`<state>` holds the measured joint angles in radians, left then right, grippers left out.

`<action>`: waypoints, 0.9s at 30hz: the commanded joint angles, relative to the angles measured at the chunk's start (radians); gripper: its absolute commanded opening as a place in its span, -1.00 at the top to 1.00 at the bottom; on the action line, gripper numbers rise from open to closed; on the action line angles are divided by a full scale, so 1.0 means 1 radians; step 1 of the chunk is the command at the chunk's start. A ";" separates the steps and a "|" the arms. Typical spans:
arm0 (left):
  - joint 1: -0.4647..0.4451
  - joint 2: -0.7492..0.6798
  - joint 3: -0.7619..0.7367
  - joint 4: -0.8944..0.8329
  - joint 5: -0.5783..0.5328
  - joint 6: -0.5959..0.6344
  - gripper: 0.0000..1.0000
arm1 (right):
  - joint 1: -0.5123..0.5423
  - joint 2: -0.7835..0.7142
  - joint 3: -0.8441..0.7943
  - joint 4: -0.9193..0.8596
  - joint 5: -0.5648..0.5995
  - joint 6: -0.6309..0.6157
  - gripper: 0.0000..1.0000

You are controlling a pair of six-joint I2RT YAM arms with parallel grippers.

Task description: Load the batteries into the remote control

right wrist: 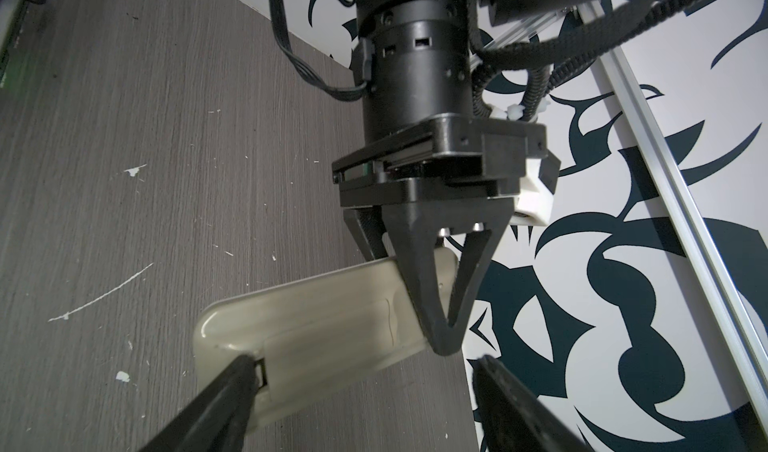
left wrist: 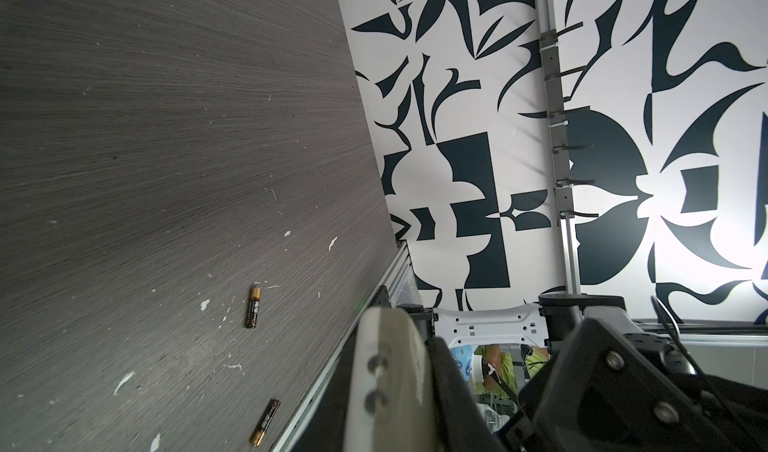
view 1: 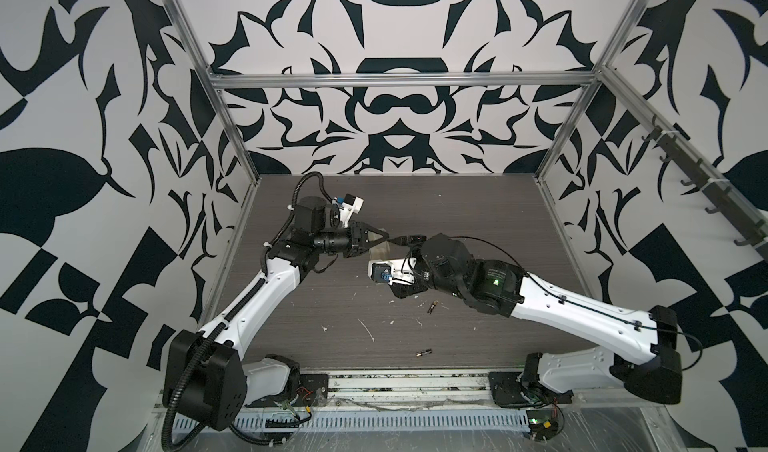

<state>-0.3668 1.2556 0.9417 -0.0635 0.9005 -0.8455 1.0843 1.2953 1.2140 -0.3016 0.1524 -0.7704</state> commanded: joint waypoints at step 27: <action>-0.011 -0.020 -0.021 -0.011 0.065 -0.010 1.00 | -0.015 -0.054 0.002 0.123 0.076 -0.012 -0.70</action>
<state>-0.3668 1.2556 0.9413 -0.0620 0.9001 -0.8497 1.0843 1.2743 1.2064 -0.2932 0.1520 -0.7708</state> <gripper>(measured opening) 0.258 0.852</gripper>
